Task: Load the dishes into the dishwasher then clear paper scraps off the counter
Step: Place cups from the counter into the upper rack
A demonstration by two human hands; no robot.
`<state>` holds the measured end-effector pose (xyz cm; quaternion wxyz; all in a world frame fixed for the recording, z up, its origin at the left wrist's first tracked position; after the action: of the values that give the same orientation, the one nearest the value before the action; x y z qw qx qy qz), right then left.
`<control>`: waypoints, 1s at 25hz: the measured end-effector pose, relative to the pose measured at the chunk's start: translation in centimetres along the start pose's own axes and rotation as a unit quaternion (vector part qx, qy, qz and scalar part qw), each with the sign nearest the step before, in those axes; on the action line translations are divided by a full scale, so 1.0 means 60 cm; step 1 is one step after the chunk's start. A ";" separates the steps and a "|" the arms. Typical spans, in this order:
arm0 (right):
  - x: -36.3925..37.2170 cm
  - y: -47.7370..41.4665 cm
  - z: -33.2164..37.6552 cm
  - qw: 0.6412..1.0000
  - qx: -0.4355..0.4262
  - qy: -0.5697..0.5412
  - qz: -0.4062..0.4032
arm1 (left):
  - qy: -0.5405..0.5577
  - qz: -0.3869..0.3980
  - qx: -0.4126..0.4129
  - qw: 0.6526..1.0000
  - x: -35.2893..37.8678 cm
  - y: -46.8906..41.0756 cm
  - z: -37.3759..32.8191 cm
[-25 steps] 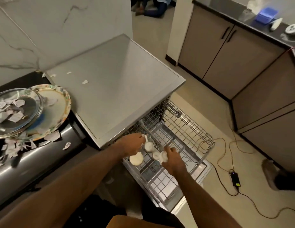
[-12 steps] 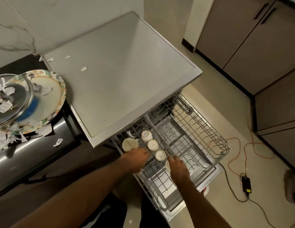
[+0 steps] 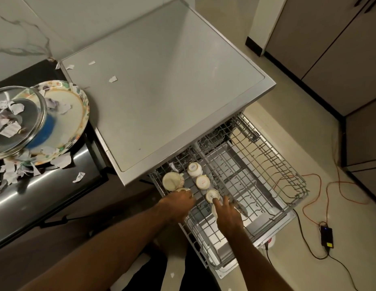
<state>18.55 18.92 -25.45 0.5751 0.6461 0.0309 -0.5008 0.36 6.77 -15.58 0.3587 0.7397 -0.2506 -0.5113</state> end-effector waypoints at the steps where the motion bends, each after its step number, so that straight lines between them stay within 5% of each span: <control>1: 0.006 -0.001 -0.001 1.000 0.007 -0.015 -0.001 | -0.001 0.000 0.000 1.000 0.001 0.001 0.000; 25: -0.003 0.010 -0.005 0.987 0.037 -0.153 -0.001 | -0.062 -0.048 -0.010 0.997 -0.035 0.039 0.007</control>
<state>18.99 19.03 -24.96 0.5482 0.5825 -0.0758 -0.5953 -0.78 6.73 -12.63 0.3249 0.7141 -0.2314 -0.5753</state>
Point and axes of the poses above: each hand's wrist, its own y-axis away from the middle knuckle, its own x-axis out of the palm, z = x × y, the point moved 1 cm from there along -y, towards the middle knuckle, and after that the axes turned 10 degrees about z, right-handed, at the moved point
